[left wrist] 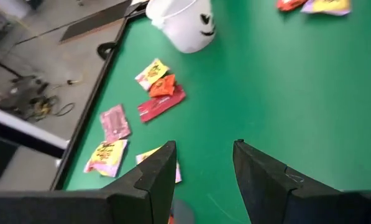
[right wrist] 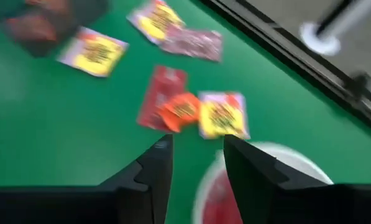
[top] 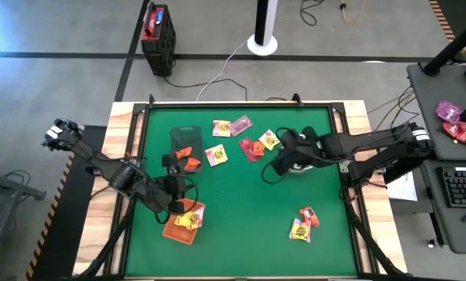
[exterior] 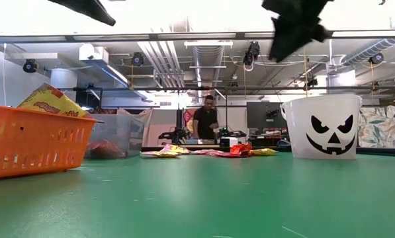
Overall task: Sort candy by brand, put in halloween buckets
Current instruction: Put the orange candy into the black bin
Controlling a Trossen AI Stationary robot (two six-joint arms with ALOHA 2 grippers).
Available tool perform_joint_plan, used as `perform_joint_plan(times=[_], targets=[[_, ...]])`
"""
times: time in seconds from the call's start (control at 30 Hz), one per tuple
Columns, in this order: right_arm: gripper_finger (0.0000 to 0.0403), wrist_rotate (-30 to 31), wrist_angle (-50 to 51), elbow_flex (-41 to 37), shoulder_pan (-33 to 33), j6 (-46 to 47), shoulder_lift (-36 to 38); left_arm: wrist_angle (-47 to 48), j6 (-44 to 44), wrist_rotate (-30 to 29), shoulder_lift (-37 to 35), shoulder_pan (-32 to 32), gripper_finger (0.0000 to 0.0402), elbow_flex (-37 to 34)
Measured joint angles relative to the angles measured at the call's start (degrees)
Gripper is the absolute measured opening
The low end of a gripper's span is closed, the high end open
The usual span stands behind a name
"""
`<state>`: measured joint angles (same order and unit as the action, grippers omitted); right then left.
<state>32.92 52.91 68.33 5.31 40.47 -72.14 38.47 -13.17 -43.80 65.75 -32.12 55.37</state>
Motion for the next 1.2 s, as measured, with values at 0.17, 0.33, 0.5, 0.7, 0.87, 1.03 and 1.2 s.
perform_joint_plan(times=[0.17,0.33,0.5,0.7,0.87,1.03,1.2], targets=[[0.0137,-5.94,-2.67,5.16,-4.27,-10.04,-5.76,-1.04,1.20,3.11,-4.04,-0.03,0.0143,-0.02],[0.0146,-13.62,-2.56,10.20,-8.74,-21.09,-15.32,-7.40,5.38,3.39,-8.82,-0.20,0.0143,-2.30],[0.0157,-22.64,-1.70,14.35,-13.63,-27.79,-24.48,-16.74,9.65,4.29,-14.15,-0.20,0.0141,-7.88],[0.0162,-22.78,-0.46,16.92,-17.13,-33.40,-32.38,-23.33,9.70,4.27,-18.72,-0.17,0.0129,-13.85],[0.0153,-22.87,0.00,16.96,-19.07,-34.36,-36.19,-25.31,9.73,4.25,-20.05,-0.13,0.0123,-15.89],[0.0144,-22.87,-0.06,16.92,-20.34,-34.51,-38.53,-25.37,9.86,4.19,-19.91,-0.13,0.0123,-15.91],[0.0136,-22.89,-0.06,16.90,-20.73,-35.13,-40.95,-25.38,9.94,4.01,-19.67,-0.13,0.0123,-16.31]])
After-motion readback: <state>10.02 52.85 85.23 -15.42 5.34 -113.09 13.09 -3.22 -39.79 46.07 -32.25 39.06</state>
